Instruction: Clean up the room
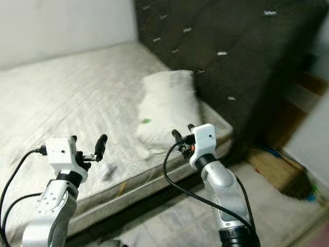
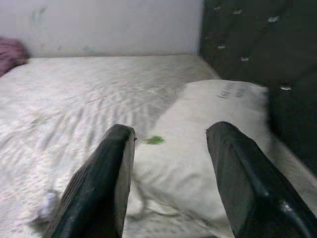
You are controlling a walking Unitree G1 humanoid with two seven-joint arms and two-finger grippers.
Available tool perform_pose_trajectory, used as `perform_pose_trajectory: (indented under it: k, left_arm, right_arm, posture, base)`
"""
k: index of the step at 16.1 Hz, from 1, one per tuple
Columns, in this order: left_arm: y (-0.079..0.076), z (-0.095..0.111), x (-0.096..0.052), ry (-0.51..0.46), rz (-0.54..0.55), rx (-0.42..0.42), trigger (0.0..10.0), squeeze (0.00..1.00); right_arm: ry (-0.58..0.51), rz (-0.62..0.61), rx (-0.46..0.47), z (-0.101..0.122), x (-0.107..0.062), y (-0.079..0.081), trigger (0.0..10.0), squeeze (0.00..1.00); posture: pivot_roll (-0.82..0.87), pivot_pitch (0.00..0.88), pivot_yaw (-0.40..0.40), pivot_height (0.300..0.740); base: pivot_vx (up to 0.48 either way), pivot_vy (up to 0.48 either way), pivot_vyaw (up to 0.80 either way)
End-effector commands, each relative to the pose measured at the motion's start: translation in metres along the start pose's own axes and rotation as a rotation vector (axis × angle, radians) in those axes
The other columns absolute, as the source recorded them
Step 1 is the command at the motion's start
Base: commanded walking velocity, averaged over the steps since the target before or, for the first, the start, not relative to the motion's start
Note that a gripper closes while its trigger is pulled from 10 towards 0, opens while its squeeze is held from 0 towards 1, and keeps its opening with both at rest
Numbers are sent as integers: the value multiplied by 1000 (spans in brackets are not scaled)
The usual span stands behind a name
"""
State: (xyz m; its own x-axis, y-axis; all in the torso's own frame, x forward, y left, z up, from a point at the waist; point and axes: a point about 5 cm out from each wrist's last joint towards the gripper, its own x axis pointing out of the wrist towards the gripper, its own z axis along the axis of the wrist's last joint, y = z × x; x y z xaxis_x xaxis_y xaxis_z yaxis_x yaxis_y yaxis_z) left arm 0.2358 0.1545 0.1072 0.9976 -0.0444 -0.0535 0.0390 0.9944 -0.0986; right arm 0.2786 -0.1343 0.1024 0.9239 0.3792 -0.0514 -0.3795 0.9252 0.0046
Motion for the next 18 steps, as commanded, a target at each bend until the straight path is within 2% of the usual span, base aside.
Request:
perform_pose_trajectory:
  k: [1, 6, 10, 13, 18]
  left_arm:
    - [5, 0, -2, 2, 21, 2, 10000, 0]
    - [4, 2, -3, -13, -7, -2, 10000, 0]
    - [3, 3, -4, -20, -17, 3, 10000, 0]
    - [4, 3, -4, -21, -17, 4, 10000, 0]
    - [4, 3, -4, -20, -18, 6, 10000, 0]
  right_arm:
    - [-12, 18, -2, 3, 4, 5, 10000, 0]
    - [-17, 18, 6, 4, 4, 6, 10000, 0]
    - [-20, 2, 33, 3, 3, 4, 10000, 0]
    - [-25, -39, 17, 4, 2, -1, 10000, 0]
    - [-22, -38, 16, 3, 2, -1, 10000, 0]
  posture:
    - [20, 0, -17, 740]
    - [19, 0, -14, 740]
    - [17, 0, -11, 740]
    - [18, 0, -12, 740]
    - [17, 0, -12, 740]
  base:
    - [0, 0, 794]
    - [0, 0, 787]
    - [127, 0, 0]
    - [306, 0, 0]
    - [355, 0, 0]
